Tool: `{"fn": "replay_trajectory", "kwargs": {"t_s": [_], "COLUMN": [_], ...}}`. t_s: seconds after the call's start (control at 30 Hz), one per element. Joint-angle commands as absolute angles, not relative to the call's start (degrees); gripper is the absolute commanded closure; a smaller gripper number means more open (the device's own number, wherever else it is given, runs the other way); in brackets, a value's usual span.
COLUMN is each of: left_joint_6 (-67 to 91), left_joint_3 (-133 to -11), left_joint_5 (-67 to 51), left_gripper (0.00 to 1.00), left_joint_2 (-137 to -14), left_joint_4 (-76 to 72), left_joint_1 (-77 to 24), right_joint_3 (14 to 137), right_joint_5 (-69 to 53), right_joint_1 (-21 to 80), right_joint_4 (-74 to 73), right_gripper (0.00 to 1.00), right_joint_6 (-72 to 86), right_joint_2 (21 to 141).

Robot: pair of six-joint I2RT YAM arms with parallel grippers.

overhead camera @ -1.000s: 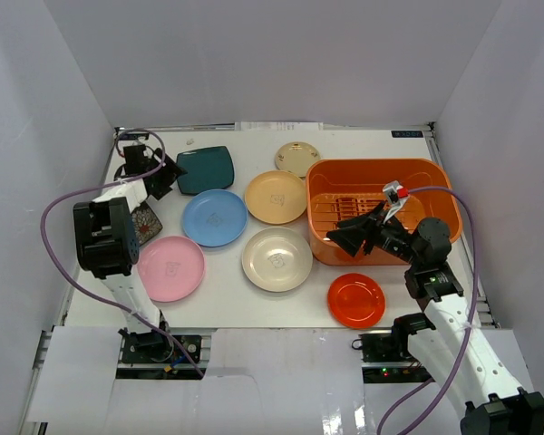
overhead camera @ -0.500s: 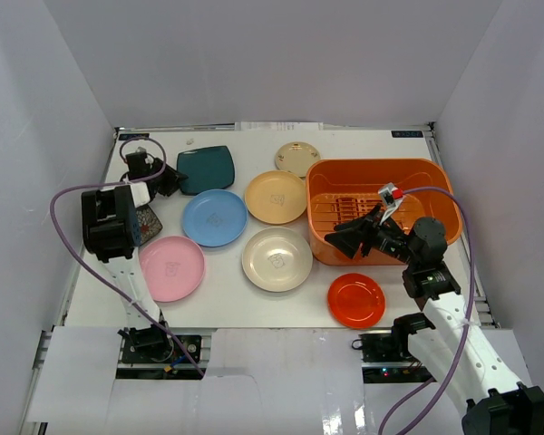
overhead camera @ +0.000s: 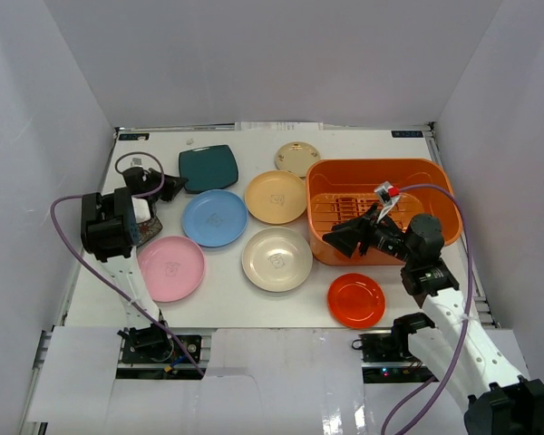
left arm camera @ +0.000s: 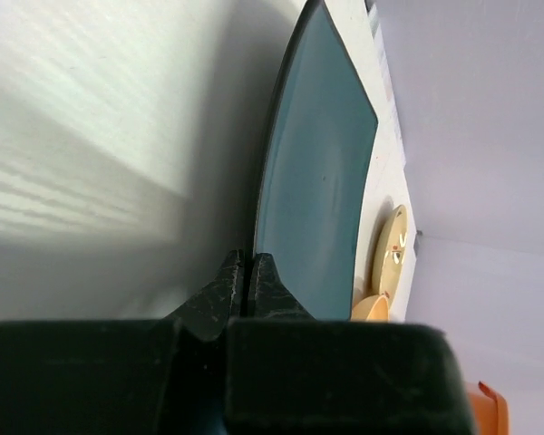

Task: Place the plates into the plastic bin on the countertop

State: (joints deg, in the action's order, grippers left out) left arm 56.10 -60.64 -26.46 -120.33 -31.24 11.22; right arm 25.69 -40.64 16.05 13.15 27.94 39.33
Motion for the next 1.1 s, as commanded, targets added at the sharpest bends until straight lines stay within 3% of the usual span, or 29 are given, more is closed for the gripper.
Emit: {"fn": "replay_trajectory", "kwargs": {"t_s": [0.0, 0.33, 0.47, 0.63, 0.73, 1.07], "left_joint_6": [59.3, 82.0, 85.1, 86.9, 83.3, 75.2], "left_joint_3": [-59.0, -65.7, -64.5, -56.8, -50.4, -41.0], "left_joint_5": [-27.2, -38.4, -39.4, -39.9, -41.2, -44.3], "left_gripper": [1.00, 1.00, 1.00, 1.00, 1.00, 1.00], "left_joint_2": [-114.5, -116.4, -114.3, -104.4, -95.9, -76.7], "left_joint_4": [-39.1, -67.5, -70.1, -70.8, -64.1, -48.5], "left_joint_1": [13.4, 15.3, 15.5, 14.4, 13.3, 7.5], "right_joint_3": [30.3, 43.0, 47.9, 56.1, 61.9, 70.0], "right_joint_5": [-40.4, -32.5, -27.2, -21.0, -17.3, -12.8], "right_joint_1": [17.8, 29.3, 34.6, 35.7, 35.7, 35.6], "right_joint_4": [14.4, 15.9, 14.6, 12.9, 12.0, 10.1], "right_gripper": [0.35, 0.29, 0.26, 0.12, 0.02, 0.04], "right_joint_6": [28.4, 28.1, 27.1, 27.5, 26.5, 26.2], "right_joint_2": [41.0, 55.9, 61.4, 69.4, 72.9, 81.6]}}
